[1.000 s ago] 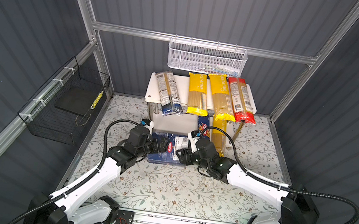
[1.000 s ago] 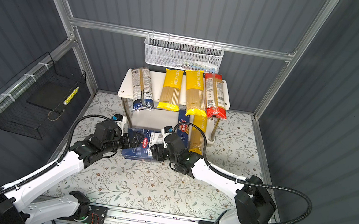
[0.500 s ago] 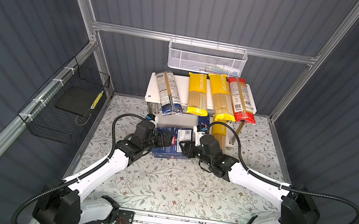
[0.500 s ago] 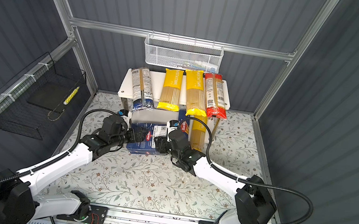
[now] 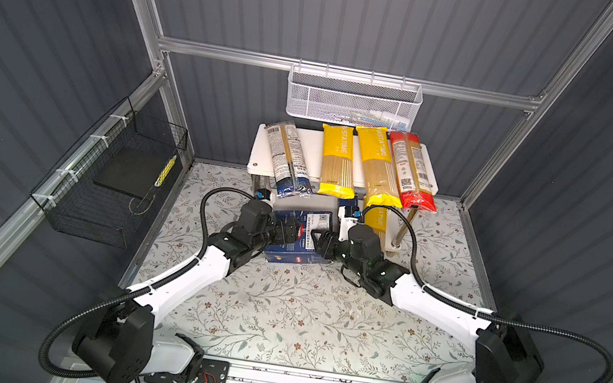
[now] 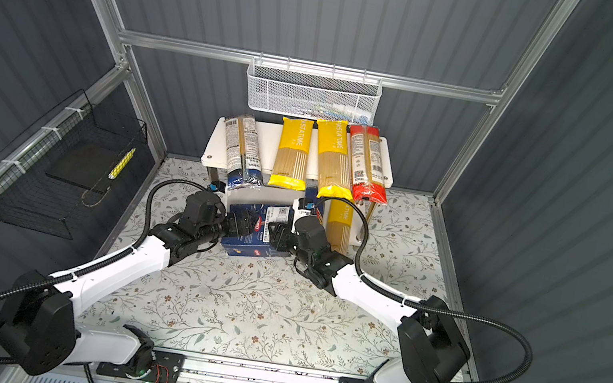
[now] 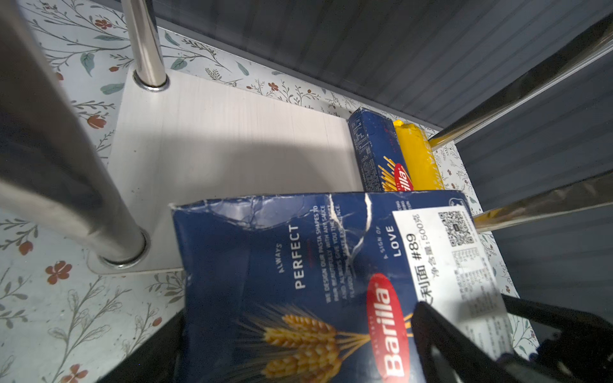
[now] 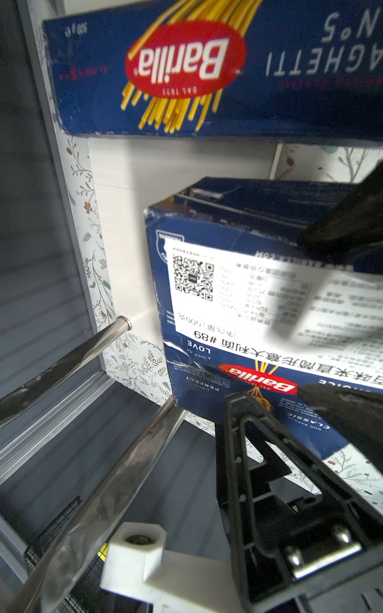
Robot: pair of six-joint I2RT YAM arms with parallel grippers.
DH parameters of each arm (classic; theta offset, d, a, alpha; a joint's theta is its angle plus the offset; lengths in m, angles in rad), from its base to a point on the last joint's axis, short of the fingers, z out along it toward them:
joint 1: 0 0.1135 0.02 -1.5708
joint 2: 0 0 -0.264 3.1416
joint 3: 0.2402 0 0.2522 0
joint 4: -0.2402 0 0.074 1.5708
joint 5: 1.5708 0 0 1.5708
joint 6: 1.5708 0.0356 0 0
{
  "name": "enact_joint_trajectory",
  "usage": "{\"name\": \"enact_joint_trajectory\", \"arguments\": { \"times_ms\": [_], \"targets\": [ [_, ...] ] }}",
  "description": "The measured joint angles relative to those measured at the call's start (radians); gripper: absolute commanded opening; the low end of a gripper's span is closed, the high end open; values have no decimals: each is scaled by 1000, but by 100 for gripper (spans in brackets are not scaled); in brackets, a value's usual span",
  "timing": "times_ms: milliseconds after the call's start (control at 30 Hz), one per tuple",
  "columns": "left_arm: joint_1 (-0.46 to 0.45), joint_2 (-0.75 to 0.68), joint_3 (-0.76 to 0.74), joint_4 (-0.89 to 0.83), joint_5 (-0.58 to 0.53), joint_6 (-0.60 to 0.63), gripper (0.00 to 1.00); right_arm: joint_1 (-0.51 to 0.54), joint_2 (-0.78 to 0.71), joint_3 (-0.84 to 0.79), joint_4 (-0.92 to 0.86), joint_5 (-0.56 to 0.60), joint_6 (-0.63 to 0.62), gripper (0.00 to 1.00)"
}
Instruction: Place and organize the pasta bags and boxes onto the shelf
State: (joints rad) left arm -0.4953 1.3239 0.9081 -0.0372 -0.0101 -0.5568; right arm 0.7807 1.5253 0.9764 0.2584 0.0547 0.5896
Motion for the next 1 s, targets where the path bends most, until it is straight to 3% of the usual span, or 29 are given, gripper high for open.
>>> {"name": "enact_joint_trajectory", "arguments": {
  "times_ms": [567,1000],
  "targets": [
    [0,163,112,30,-40,2,100,-72,96,6,78,-34,39,65],
    [-1,234,231,-96,-115,45,100,-101,138,51,120,-58,63,69]
  ]
}}
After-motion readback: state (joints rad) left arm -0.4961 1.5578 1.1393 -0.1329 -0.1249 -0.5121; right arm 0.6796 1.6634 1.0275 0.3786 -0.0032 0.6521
